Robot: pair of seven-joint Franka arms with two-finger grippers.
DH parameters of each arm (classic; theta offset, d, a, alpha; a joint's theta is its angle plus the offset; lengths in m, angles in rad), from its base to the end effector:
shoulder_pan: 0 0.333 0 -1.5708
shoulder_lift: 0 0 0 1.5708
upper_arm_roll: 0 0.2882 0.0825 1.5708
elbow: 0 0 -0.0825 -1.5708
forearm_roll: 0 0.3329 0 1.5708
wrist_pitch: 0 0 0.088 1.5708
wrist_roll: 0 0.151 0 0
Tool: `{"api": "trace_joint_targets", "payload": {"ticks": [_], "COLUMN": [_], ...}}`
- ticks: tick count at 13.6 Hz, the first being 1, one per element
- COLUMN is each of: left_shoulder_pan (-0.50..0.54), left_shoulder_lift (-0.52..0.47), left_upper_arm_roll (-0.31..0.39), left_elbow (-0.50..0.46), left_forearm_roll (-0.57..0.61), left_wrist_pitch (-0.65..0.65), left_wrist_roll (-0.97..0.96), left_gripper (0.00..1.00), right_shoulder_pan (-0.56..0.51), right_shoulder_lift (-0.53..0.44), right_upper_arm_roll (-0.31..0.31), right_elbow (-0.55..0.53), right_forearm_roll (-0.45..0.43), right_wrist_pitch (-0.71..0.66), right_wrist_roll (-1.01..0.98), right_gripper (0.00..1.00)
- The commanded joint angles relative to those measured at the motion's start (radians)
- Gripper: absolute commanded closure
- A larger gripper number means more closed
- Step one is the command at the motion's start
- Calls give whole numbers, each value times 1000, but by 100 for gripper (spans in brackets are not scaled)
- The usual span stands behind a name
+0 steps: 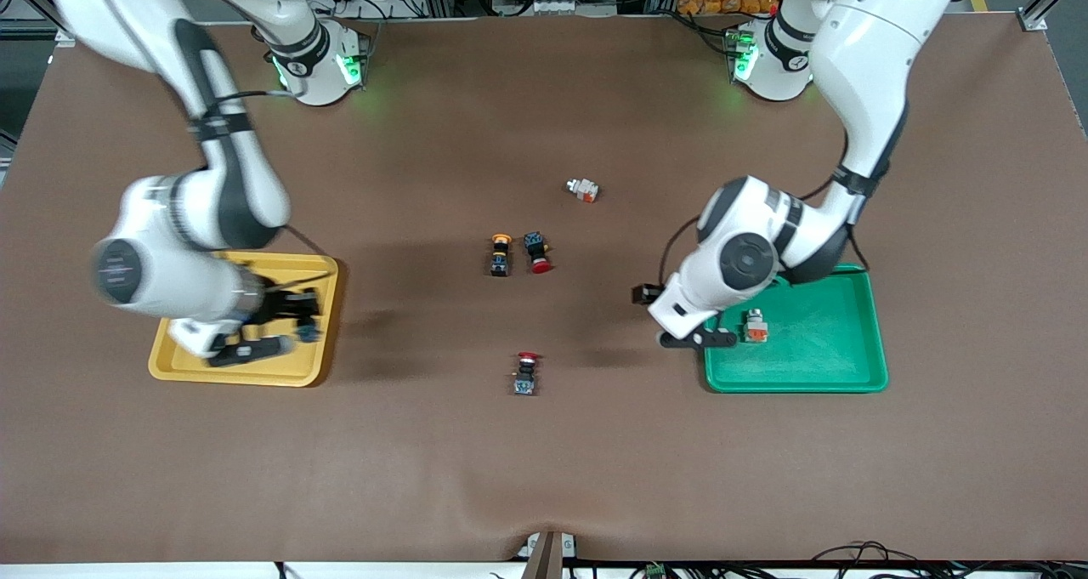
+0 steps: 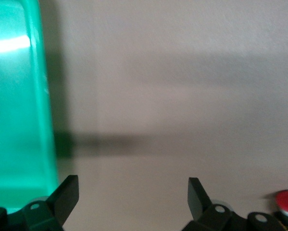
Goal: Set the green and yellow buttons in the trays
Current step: 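Reach the second white button with the left gripper while the right gripper withdraws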
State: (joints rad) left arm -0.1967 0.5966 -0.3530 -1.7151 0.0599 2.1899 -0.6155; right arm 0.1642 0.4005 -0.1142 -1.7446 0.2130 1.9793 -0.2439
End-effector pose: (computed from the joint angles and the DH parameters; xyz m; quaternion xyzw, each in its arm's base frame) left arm 0.5238 -0.3016 0.2197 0.9955 0.0383 -0.0765 0.0397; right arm 0.5737 0.0541 0.2936 -0.9893 -0.0985 0.0731 0.0788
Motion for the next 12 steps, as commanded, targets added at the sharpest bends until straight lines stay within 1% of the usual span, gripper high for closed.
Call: {"api": "trace_joint_targets", "payload": {"ticks": [1, 3, 6, 7, 8, 10, 12], "left_shoulder_pan": [-76, -163, -240, -268, -283, -305, -338], "left_shoulder_lift": [-46, -46, -50, -50, -49, -78, -109], "left_upper_arm_roll": [-1, 2, 2, 3, 3, 0, 0], "left_elbow": [-55, -72, -147, -165, -178, -210, -262], "left_forearm_roll": [17, 18, 28, 29, 29, 29, 29], "left_wrist_pitch": [-1, 28, 112, 122, 123, 119, 113], "left_wrist_roll": [-230, -446, -662, -722, -784, -907, -972], "left_gripper": [0, 0, 0, 0, 0, 0, 0], "right_shoulder_pan": [-124, -187, -212, -212, -212, -210, -200], "right_shoulder_lift": [-12, -9, -5, -5, -5, -3, -3], "right_upper_arm_roll": [21, 21, 21, 21, 22, 22, 24], "right_elbow": [60, 69, 70, 70, 68, 70, 71], "right_forearm_roll": [-94, -162, -234, -238, -236, -235, -227], "right_wrist_pitch": [-123, -142, -142, -142, -139, -142, -142], "right_wrist_roll": [-104, -156, -155, -158, -147, -138, -120], "right_gripper": [100, 100, 100, 70, 1, 0, 0]}}
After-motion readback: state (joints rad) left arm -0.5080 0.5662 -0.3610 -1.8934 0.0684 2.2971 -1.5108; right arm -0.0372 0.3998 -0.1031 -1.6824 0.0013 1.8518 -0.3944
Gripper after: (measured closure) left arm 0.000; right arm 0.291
